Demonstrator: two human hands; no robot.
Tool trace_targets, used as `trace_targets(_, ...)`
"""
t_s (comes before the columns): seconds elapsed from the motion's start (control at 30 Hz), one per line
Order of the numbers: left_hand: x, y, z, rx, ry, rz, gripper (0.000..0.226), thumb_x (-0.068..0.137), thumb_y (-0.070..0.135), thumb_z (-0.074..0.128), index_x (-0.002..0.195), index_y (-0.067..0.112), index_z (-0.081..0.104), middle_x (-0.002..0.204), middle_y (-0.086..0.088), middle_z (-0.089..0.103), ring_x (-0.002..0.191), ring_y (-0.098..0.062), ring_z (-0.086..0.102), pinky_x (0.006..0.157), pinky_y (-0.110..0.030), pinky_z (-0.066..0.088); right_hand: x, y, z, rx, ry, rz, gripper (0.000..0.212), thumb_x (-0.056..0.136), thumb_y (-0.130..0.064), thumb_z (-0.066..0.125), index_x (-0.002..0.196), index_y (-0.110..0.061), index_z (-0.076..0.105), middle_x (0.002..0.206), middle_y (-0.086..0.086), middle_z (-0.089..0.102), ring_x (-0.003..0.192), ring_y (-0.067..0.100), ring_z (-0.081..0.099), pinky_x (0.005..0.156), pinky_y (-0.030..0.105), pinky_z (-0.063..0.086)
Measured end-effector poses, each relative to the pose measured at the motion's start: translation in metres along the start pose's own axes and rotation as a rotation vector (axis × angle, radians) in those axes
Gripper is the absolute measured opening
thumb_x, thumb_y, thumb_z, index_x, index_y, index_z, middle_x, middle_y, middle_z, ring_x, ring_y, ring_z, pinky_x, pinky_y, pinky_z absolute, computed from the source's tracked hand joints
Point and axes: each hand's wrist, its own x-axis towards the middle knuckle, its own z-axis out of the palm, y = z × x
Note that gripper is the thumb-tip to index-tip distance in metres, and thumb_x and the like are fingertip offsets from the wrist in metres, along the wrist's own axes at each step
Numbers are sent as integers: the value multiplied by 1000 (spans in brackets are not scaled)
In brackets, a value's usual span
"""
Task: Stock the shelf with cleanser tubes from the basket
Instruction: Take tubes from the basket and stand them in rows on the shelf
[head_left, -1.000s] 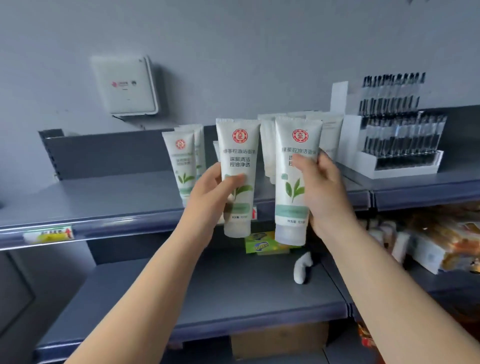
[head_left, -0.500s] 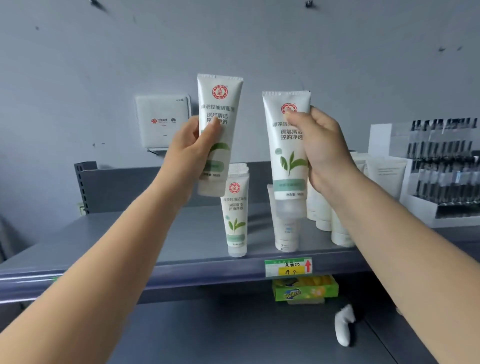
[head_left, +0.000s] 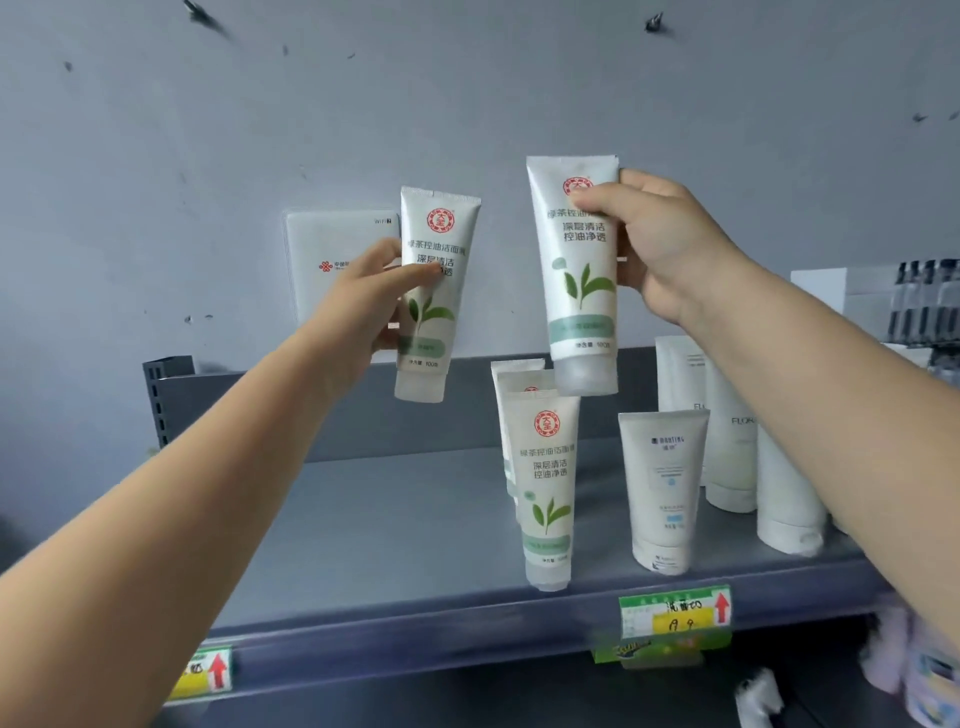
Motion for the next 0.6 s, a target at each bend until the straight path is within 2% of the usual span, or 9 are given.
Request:
trace_targets(0.17, 13, -4, -6, 20, 48, -33, 10, 88, 15, 56, 96, 20, 55, 83, 2, 60, 67, -22, 54, 54, -25, 48, 24, -4, 14, 15, -30, 38, 11, 86, -15, 60, 77, -21, 59, 66, -4, 63, 56, 13, 62, 54, 22, 53)
trace_targets(0.33, 22, -11, -7, 15, 65, -62, 25, 83, 6, 60, 104, 20, 54, 89, 2, 62, 72, -20, 63, 56, -29, 53, 60, -1, 9, 54, -24, 102, 10, 86, -7, 60, 86, -16, 58, 75, 0, 61, 60, 14, 64, 52, 27, 55)
trace_targets(0.47, 37, -15, -6, 37, 55, -71, 37, 82, 3, 63, 114, 19, 55, 92, 1, 63, 74, -18, 65, 50, -26, 53, 92, 14, 3, 36, 51, 114, 16, 83, 1, 63, 82, -14, 58, 79, 1, 64, 67, 13, 65, 55, 30, 57)
trace_targets(0.6, 54, -24, -8, 42, 94, -81, 31, 82, 7, 65, 109, 20, 58, 89, 3, 65, 74, -16, 65, 57, -27, 53, 118, 34, -1, -20, 65, 145, 19, 81, 4, 64, 87, -13, 60, 80, 1, 63, 68, 12, 62, 56, 30, 55)
